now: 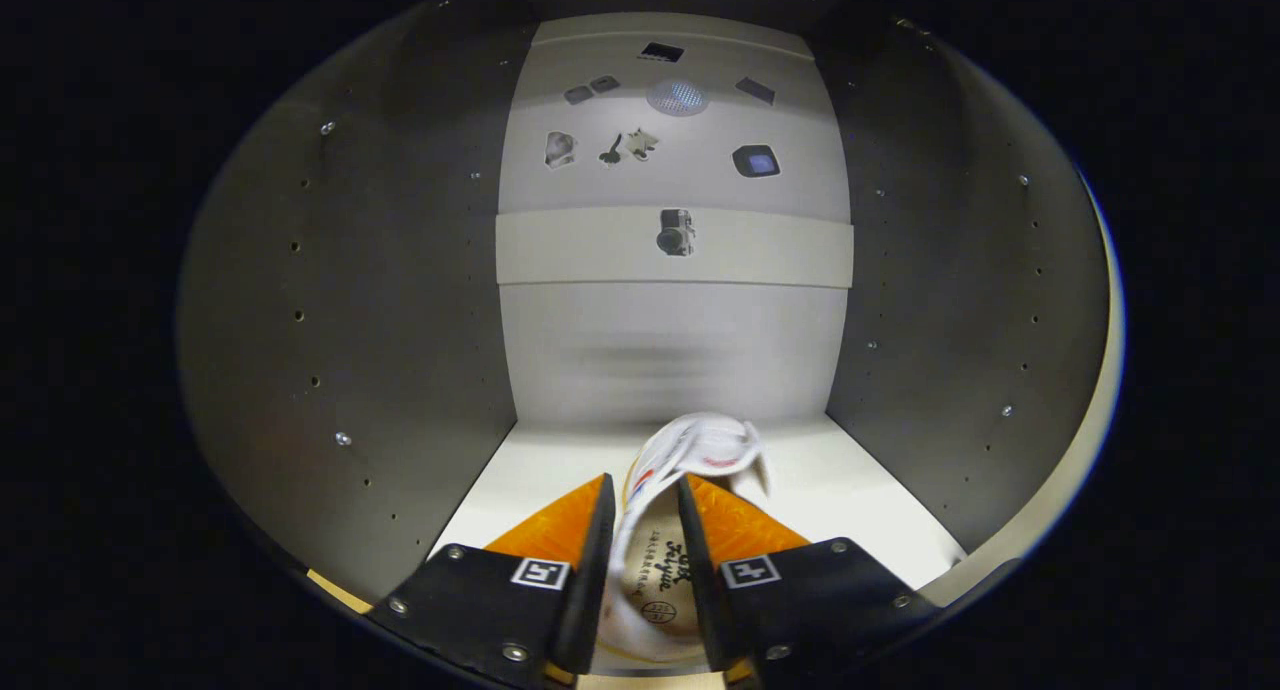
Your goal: Open the shoe cabinet door, grab the shoes and put them into the shoe cabinet, then close the shoe cabinet door.
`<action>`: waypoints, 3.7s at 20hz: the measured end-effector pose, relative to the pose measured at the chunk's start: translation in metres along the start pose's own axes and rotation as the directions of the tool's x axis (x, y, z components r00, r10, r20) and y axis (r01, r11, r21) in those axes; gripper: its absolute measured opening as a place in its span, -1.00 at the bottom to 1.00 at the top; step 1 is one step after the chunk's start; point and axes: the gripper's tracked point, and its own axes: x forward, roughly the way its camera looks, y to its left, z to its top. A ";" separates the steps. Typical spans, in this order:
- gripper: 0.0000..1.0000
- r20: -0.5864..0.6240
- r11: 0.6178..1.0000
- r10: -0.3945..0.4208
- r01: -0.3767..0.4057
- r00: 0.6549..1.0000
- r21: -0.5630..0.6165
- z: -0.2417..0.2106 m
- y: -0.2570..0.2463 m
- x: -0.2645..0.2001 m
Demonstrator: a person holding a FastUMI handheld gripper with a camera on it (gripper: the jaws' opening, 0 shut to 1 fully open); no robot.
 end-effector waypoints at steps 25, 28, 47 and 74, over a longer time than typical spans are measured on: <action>0.86 0.253 0.998 -0.033 0.016 0.967 0.067 0.035 -0.043 -0.425; 0.86 0.243 0.999 -0.003 -0.006 0.970 0.037 0.029 -0.040 -0.451; 0.86 0.262 0.998 -0.039 0.025 0.964 0.058 0.030 -0.101 -0.499; 0.86 0.224 0.992 0.006 -0.034 0.975 0.121 0.014 -0.298 -0.439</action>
